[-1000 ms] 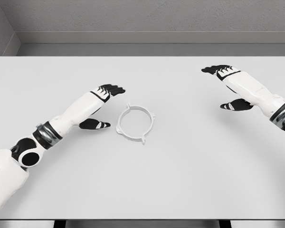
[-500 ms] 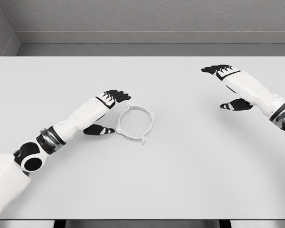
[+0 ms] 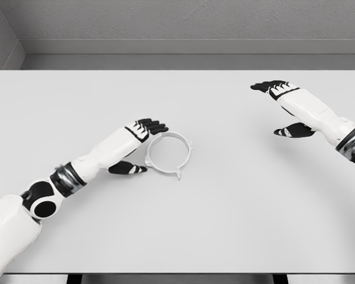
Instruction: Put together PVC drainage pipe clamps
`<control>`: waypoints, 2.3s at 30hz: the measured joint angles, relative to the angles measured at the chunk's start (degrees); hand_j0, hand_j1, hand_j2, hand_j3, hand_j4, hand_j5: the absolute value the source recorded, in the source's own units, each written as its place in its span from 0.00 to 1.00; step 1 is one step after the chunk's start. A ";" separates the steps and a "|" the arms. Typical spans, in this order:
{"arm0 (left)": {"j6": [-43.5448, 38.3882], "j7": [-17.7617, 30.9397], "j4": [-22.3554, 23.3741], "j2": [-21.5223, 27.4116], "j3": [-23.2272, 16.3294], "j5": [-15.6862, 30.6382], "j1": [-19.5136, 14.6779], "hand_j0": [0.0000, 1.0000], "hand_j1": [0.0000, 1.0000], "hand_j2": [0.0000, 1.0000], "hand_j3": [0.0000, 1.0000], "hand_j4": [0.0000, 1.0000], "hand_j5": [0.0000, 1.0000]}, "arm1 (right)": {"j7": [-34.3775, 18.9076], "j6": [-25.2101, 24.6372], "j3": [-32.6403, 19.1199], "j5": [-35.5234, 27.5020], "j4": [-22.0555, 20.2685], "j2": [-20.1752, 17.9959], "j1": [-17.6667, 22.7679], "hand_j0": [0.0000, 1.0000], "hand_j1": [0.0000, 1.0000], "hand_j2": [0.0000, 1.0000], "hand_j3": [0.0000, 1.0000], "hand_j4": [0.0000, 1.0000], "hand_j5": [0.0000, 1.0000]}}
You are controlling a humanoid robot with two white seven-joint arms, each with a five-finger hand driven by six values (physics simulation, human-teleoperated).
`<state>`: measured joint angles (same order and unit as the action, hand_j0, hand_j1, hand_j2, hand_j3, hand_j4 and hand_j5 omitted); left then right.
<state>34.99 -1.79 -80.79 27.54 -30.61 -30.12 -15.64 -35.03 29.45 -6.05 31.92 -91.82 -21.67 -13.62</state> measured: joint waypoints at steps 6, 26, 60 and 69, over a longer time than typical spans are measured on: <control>0.00 0.00 1.16 -0.13 -0.22 -0.10 -0.62 1.00 1.00 1.00 1.00 1.00 1.00 | 0.00 0.01 -0.10 0.06 0.01 0.20 0.17 1.00 1.00 1.00 1.00 1.00 1.00; 0.00 0.05 4.03 -1.81 -0.51 -0.62 -1.58 1.00 1.00 1.00 1.00 1.00 1.00 | 0.00 0.04 -0.35 0.01 0.09 1.56 0.18 1.00 1.00 1.00 1.00 1.00 1.00; 0.00 0.05 3.60 -2.68 -0.61 -0.58 -1.58 1.00 1.00 1.00 1.00 1.00 1.00 | 0.00 0.05 -0.25 0.01 0.06 1.52 0.18 1.00 1.00 1.00 1.00 1.00 1.00; 0.00 0.04 3.48 -2.76 -0.62 -0.56 -1.84 1.00 1.00 1.00 1.00 1.00 1.00 | 0.00 0.05 -0.21 0.00 -0.10 1.57 0.18 1.00 1.00 1.00 1.00 1.00 1.00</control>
<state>34.99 -1.75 -77.31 24.78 -31.23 -30.67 -17.49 -35.03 29.50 -6.25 31.92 -91.92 -20.10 -13.45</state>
